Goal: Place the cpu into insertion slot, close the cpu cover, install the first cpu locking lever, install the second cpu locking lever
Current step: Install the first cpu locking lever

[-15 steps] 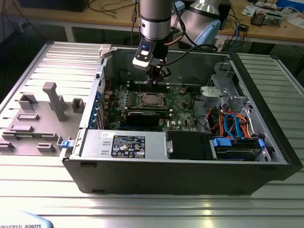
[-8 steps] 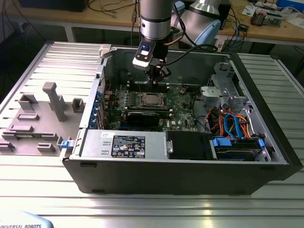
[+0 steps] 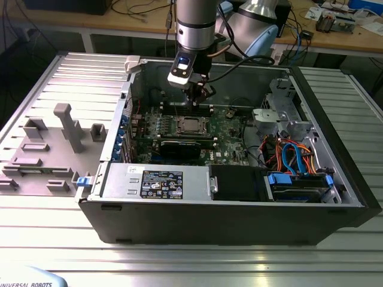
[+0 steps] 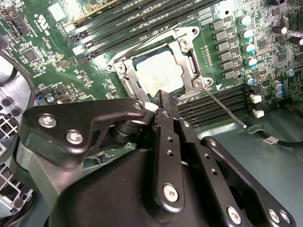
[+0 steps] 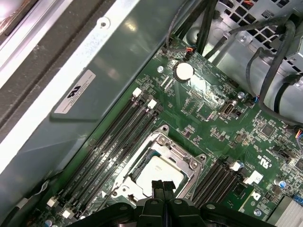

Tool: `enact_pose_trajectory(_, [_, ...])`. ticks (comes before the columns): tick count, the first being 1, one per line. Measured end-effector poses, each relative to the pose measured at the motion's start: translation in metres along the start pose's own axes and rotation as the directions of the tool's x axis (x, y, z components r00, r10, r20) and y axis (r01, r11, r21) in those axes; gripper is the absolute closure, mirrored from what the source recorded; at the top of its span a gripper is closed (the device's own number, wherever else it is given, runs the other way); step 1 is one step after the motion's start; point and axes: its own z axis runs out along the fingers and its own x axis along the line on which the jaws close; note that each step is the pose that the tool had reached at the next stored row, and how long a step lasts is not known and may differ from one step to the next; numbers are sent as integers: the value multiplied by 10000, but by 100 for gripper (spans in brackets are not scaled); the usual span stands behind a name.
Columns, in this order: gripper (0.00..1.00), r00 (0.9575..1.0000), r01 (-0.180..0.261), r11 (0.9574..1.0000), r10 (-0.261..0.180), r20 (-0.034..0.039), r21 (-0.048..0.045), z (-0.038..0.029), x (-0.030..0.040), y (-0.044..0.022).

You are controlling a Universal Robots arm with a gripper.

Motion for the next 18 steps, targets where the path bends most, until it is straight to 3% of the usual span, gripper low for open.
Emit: enact_pose_trajectory(18, [89, 9996, 292, 9996, -292, -8, -14, 0, 0, 0])
